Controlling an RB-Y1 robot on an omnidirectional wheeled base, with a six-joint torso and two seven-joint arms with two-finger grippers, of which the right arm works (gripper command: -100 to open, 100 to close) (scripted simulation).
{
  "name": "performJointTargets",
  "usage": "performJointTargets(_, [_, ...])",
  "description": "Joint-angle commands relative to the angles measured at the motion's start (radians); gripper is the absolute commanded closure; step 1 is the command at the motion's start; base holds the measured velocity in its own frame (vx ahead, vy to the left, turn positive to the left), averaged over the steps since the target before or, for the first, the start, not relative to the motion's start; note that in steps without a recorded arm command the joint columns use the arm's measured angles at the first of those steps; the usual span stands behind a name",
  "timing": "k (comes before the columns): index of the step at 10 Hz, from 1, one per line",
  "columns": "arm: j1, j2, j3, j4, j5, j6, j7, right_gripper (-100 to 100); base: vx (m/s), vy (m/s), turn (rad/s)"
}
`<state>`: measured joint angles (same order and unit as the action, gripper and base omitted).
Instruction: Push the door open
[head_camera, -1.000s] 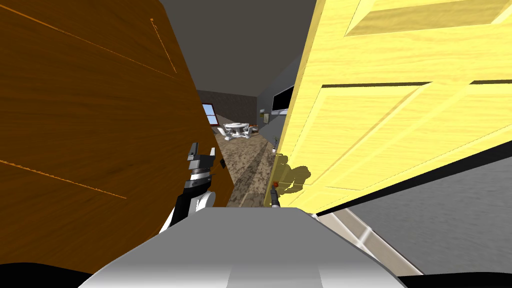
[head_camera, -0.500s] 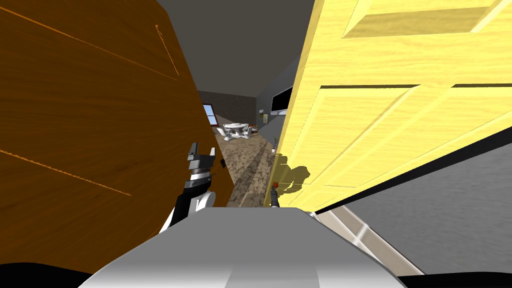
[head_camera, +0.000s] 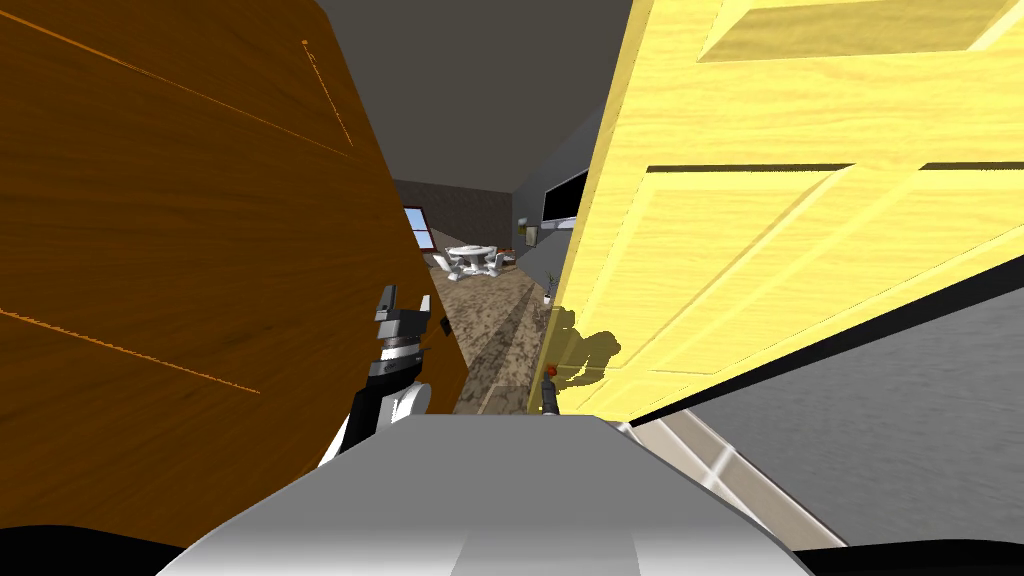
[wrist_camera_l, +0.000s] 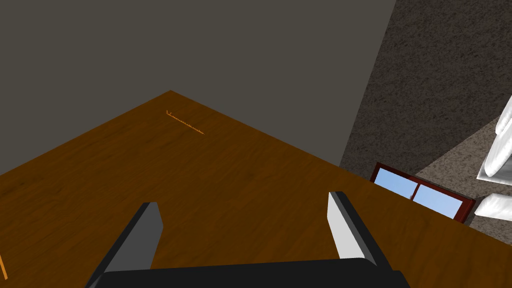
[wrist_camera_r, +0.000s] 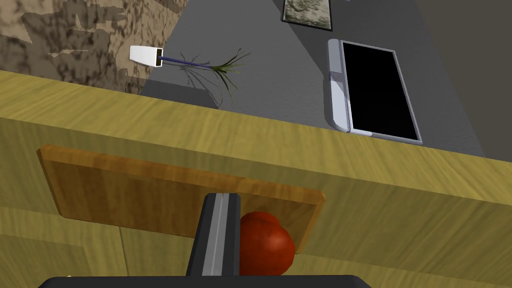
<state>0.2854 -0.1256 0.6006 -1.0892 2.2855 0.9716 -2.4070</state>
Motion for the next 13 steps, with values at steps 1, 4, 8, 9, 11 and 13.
performJointTargets(1, [-0.009, -0.001, -0.002, -0.005, 0.002, 0.028, -0.027, -100, -0.017, 0.008, -0.005])
performJointTargets(4, [0.001, 0.001, 0.007, -0.015, -0.009, 0.037, -0.090, -100, -0.019, 0.005, -0.017])
performJointTargets(8, [-0.004, 0.013, 0.011, -0.015, -0.044, -0.009, -0.063, -100, -0.013, -0.017, 0.008])
performJointTargets(9, [-0.009, 0.017, 0.010, -0.021, -0.054, -0.019, -0.049, -100, -0.021, -0.046, 0.025])
performJointTargets(11, [-0.009, 0.017, 0.010, -0.021, -0.054, -0.019, -0.049, -100, -0.008, -0.016, 0.001])
performJointTargets(13, [-0.026, 0.029, 0.006, -0.042, -0.086, -0.048, -0.003, -100, -0.005, -0.037, 0.015])
